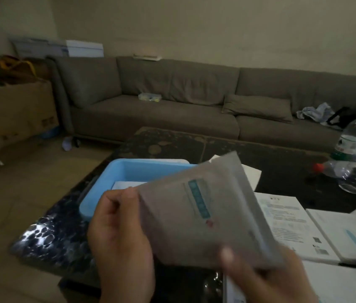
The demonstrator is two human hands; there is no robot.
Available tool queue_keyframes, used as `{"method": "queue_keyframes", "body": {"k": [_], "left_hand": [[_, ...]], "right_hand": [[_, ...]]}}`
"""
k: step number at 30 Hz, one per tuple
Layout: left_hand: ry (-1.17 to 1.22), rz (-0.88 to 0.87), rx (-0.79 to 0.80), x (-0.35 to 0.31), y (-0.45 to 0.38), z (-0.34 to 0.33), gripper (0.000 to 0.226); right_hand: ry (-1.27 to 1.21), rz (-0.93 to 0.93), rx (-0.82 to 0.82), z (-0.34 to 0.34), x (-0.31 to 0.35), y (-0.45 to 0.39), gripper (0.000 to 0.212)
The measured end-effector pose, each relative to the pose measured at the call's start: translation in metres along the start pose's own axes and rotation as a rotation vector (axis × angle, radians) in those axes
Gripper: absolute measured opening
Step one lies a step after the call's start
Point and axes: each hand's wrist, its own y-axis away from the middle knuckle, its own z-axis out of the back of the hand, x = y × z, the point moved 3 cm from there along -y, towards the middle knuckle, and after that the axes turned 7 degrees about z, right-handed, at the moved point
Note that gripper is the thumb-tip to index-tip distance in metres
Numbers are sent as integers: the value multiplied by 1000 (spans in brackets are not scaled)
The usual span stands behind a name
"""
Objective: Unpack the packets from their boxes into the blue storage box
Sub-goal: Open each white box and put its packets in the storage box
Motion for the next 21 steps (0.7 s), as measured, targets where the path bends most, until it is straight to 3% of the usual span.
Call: {"method": "queue_keyframes", "body": {"k": [2, 4, 5, 7, 9, 12, 16, 18, 21], "left_hand": [[127, 86, 84, -2, -5, 4, 38], [333, 198, 257, -1, -11, 8, 21], [400, 235, 385, -2, -13, 7, 13], [326, 209, 580, -3, -22, 10, 16], [74, 32, 622, -9, -32, 21, 20], [-204, -256, 464, -22, -43, 35, 19], [-165, -263, -77, -12, -69, 58, 17], [-153, -225, -157, -7, -78, 62, 17], [-202, -242, -107, -4, -84, 64, 14]], "right_hand": [[-204, -32, -58, -6, 2, -24, 49], [-205, -49, -80, -8, 8, -50, 20], [-177, -78, -70, -8, 10, -64, 16], [-84, -132, 3, -9, 17, -92, 19], [-3, -164, 131, -15, 26, -121, 22], [137, -98, 256, -23, 41, -165, 22], [490, 30, 419, -51, 47, -202, 18], [700, 33, 568, -71, 34, -209, 16], [890, -6, 764, -101, 1, -207, 14]]}}
